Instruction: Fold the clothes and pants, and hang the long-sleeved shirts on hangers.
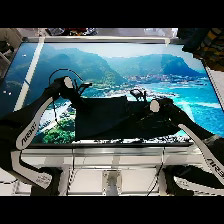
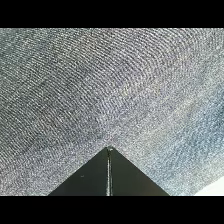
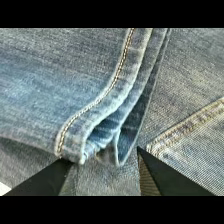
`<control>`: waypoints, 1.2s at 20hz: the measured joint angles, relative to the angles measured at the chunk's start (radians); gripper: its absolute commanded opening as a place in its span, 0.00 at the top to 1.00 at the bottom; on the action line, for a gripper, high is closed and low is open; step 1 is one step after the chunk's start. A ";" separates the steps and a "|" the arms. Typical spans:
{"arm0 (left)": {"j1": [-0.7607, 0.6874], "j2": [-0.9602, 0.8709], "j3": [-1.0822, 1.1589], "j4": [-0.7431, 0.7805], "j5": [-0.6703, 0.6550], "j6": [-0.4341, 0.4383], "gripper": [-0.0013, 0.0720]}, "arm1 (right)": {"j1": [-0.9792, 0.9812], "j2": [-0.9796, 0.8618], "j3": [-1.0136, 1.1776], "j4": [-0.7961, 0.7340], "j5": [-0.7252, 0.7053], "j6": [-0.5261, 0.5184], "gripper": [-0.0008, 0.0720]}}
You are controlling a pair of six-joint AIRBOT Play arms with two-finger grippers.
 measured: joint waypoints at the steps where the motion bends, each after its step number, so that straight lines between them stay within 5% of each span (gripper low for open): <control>1: 0.000 0.000 0.000 0.000 0.000 0.000 0.96 | 0.000 -0.011 0.000 0.014 -0.004 -0.010 0.66; 3: 0.000 0.000 0.000 0.000 0.000 0.000 0.96 | 0.001 -0.032 0.000 0.046 -0.011 -0.028 0.96; 24: 0.009 0.001 0.000 0.005 -0.035 0.000 0.96 | 0.011 0.232 -0.032 0.087 0.304 -0.038 0.98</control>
